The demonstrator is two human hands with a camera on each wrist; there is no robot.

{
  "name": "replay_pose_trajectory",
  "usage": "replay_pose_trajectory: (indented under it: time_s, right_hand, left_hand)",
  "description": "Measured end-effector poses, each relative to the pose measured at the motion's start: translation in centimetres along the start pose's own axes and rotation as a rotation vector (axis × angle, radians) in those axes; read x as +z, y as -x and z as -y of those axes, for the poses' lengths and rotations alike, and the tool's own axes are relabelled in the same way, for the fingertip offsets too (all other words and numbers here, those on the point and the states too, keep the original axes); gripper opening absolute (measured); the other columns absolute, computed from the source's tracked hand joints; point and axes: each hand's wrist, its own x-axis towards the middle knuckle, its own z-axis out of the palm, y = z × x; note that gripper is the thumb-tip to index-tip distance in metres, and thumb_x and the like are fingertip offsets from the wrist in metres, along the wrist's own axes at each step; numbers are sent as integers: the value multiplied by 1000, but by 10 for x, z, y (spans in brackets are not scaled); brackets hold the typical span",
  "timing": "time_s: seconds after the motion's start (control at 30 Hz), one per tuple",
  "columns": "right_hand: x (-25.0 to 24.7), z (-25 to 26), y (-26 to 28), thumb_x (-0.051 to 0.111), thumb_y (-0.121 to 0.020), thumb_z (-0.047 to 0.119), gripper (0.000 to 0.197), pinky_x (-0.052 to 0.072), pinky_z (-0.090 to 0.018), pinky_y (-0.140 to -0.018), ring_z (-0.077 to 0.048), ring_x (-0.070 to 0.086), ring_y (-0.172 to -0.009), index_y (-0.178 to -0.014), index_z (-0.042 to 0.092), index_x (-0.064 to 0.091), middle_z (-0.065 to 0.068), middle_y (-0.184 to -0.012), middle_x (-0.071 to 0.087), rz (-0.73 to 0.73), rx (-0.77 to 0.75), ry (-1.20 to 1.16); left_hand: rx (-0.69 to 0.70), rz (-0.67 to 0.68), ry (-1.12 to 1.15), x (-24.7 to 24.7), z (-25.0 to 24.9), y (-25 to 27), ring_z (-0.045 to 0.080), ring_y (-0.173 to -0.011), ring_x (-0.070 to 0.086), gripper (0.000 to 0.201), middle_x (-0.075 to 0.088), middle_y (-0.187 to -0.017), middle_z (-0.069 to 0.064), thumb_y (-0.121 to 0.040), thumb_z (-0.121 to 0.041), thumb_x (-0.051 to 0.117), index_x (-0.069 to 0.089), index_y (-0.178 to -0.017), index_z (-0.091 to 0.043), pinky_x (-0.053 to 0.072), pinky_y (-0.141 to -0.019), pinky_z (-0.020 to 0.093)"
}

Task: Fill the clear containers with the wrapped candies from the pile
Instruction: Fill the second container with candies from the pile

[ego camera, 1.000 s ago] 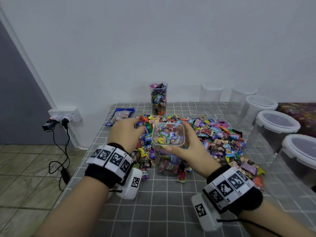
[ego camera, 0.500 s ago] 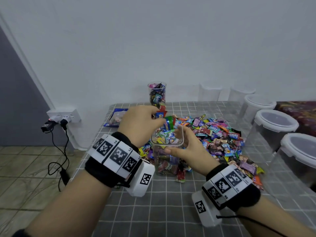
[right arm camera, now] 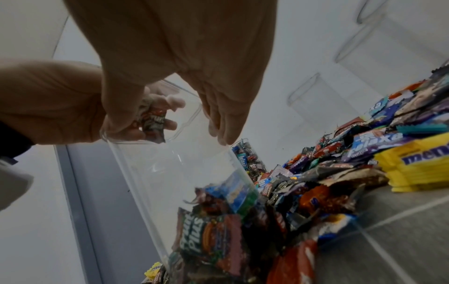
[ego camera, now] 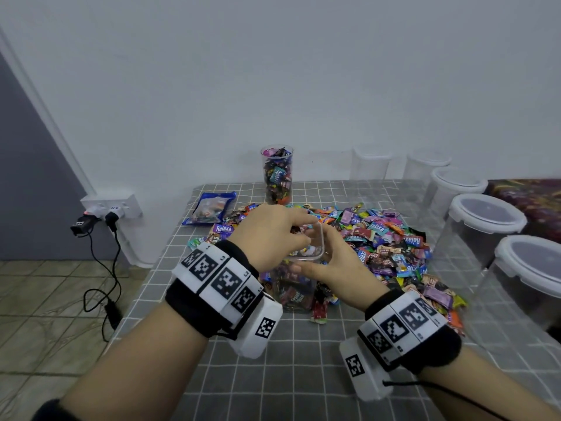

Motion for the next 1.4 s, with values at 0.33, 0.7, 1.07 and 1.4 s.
replay_pose_trajectory:
  time_s: [0.33,0.7,1.07,1.4]
  right_hand:
    - [-1,0,0,78,-76,21,65,42,-12,-90,17,50,-107,-128,29,39,21,-119,53,4,3,-10]
    - [-25,-14,-5,75,-74,41,102,29,-40,-111,-20,22,-139,-151,21,12,2,-151,24,283,122,692]
    - [-26,-18,-16,73,-76,45,112,23,-47,-115,-25,-6,-146,-151,25,-8,-4,-159,-10,354,275,1038]
    - [-19,-29,-31,66,-82,41,102,28,-47,-113,-25,-2,-147,-150,29,-9,-5,-159,-9,414,319,1176]
  left_hand:
    - [-3,-161,304,2,6,5,1,-109,57,32,65,-114,-14,-87,-22,63,65,-118,-31,40,-100,22]
    - [-346,-173,29,8,58,6,5,-49,48,45,66,-83,-2,-94,-11,38,52,-132,-31,36,-49,22]
    - [-448,355,-355,66,98,-10,30,-141,23,96,5,-158,1,-74,-54,70,11,-148,-37,38,-104,51]
    - [-443,474,-450,68,91,-18,40,-127,42,106,8,-157,15,-73,-42,74,1,-150,-37,48,-93,46]
